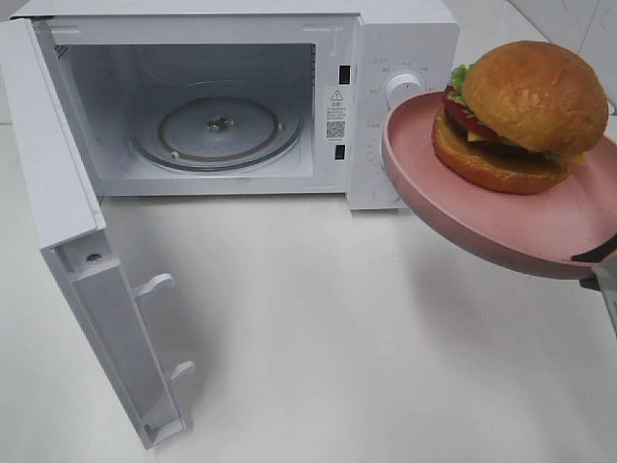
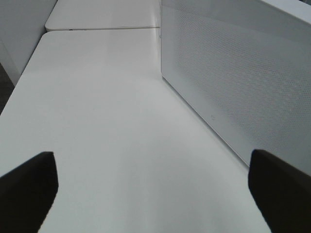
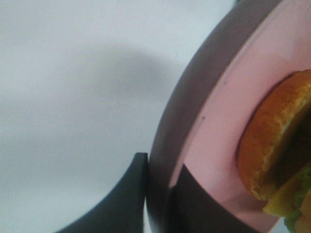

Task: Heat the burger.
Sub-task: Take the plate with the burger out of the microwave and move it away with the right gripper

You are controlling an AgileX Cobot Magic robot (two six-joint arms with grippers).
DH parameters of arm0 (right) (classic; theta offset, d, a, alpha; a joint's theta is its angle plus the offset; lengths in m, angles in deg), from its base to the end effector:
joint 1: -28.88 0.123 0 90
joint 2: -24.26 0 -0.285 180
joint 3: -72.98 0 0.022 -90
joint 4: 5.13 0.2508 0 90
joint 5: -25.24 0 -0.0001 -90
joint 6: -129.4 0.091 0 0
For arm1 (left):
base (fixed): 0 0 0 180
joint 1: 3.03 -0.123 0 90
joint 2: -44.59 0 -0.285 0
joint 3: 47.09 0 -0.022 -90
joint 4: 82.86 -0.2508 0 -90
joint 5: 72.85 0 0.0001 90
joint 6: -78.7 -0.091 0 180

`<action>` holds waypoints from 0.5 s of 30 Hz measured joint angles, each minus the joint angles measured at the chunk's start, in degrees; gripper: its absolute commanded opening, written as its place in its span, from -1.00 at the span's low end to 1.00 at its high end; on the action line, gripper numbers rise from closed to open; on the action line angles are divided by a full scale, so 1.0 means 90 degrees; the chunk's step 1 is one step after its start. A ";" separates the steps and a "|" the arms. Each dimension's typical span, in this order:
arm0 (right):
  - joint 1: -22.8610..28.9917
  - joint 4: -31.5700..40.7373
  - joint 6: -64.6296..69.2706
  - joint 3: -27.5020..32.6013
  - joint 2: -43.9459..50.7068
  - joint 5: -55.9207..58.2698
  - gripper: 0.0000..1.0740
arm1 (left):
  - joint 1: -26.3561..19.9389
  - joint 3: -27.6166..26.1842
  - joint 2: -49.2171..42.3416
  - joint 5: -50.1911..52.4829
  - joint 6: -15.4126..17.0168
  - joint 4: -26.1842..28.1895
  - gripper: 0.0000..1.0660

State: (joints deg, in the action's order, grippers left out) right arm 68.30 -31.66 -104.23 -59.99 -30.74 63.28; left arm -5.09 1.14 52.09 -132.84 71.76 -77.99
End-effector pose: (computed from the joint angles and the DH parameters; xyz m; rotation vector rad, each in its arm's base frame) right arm 0.1287 0.0733 0.2616 -1.9786 1.4325 -0.6199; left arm -0.0057 -0.0069 0.2803 0.0896 2.0148 -0.0015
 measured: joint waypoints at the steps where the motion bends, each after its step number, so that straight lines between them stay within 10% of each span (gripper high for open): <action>1: 0.0000 -0.0134 0.0159 0.0000 0.0057 0.0127 -1.00 | 0.0000 0.0000 0.0000 0.0000 0.0000 0.0000 0.87; 15: 0.0000 -0.0777 0.0961 0.0000 0.0102 0.0777 -1.00 | 0.0000 0.0000 0.0000 0.0000 0.0000 0.0000 0.87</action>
State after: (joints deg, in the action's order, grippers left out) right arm 68.30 -38.65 -95.58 -59.99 -29.82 70.27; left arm -5.09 1.14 52.09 -132.84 71.76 -77.99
